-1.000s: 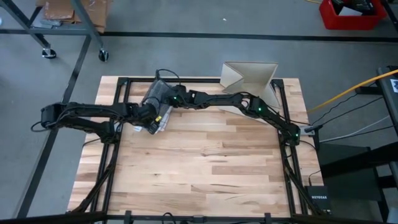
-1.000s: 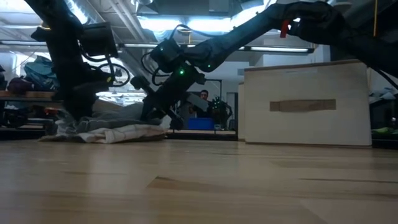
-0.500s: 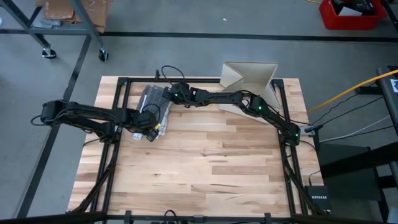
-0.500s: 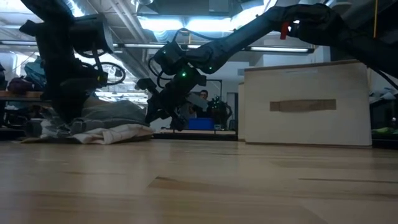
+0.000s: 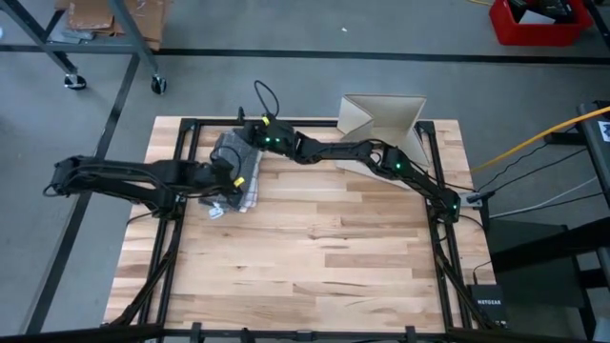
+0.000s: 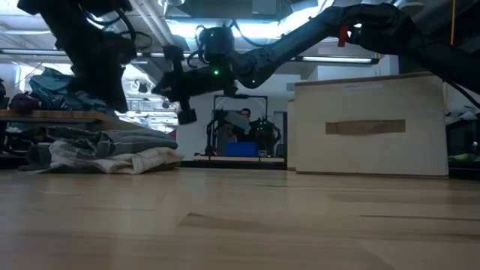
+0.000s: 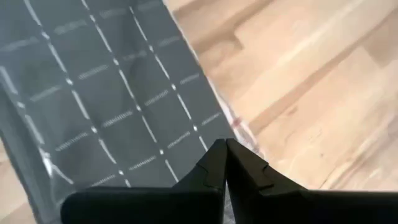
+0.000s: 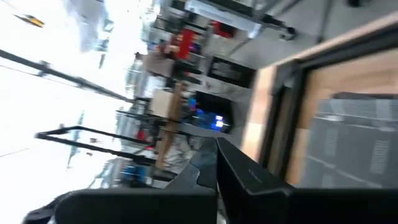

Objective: Fold towel
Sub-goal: Stack the folded gray white kitchen towel on top of the folded white kitchen towel, then put the stacked kitchen towels into the organizer

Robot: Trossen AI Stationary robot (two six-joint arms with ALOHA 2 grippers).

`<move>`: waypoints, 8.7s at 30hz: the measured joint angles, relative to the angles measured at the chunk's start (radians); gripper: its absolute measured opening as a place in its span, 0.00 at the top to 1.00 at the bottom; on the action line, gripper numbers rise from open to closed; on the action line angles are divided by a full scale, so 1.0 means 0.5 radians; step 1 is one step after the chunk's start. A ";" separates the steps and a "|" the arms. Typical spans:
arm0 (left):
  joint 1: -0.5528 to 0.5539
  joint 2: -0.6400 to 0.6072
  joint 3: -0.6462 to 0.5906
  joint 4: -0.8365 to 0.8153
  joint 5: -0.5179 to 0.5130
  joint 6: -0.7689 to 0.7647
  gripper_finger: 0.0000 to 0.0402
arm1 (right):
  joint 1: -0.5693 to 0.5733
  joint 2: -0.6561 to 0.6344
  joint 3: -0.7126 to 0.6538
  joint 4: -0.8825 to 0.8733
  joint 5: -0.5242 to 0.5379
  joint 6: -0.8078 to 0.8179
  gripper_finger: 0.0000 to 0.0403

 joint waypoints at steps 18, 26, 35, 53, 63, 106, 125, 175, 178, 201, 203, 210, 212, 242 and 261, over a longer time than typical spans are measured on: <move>0.041 -0.336 -0.010 -0.720 -0.363 -0.339 1.00 | 0.131 -0.044 0.622 -0.414 0.046 -0.711 0.99; 0.133 -0.297 -0.153 -0.700 -0.364 -0.538 1.00 | 0.215 -0.255 0.563 -0.551 0.150 -1.022 0.99; 0.139 -0.238 -0.380 -0.220 -0.275 -0.563 1.00 | 0.339 -0.491 0.563 -0.576 0.014 -1.402 0.99; -0.174 0.237 -0.546 0.666 0.545 -0.537 1.00 | 0.392 -1.015 0.563 -1.310 0.282 -2.005 0.99; -0.577 0.470 -0.548 1.155 0.679 -0.581 1.00 | 0.392 -1.232 0.563 -1.756 0.617 -2.162 0.99; -0.729 0.679 -0.056 1.745 0.658 -0.113 1.00 | -0.633 -1.469 -0.121 -3.684 0.660 -1.863 0.99; -0.728 0.678 -0.056 1.718 0.657 -0.072 1.00 | -0.851 -1.469 -0.602 -3.190 0.138 -1.751 0.99; -0.732 0.025 -0.056 1.153 0.315 -0.011 0.97 | 0.144 -1.441 -0.273 -2.624 -0.673 -1.624 0.99; -0.728 0.027 -0.056 1.071 0.315 -0.010 0.91 | 0.223 -1.389 -0.273 -2.624 -0.735 -1.634 0.97; -0.691 0.027 -0.056 -0.051 0.361 -1.117 0.52 | 0.342 -0.838 -0.274 -2.797 -0.961 -1.076 0.54; -0.691 0.027 -0.056 -0.043 0.360 -1.118 0.52 | 0.342 -0.801 -0.274 -2.794 -0.944 -1.045 0.54; -0.691 0.028 -0.056 -0.047 0.359 -1.129 0.52 | 0.342 -0.646 -0.274 -2.661 -0.912 -0.887 0.54; -0.691 0.028 -0.056 -0.046 0.359 -1.162 0.52 | 0.342 -0.600 -0.274 -2.577 -0.926 -0.829 0.54; -0.692 0.029 -0.542 0.541 0.227 -1.640 0.52 | 0.338 -0.313 -0.366 -2.173 -0.747 -0.626 0.54; -0.694 0.024 -0.541 0.311 0.411 -1.761 0.52 | 0.336 -0.270 -0.368 -1.975 -0.888 -0.552 0.54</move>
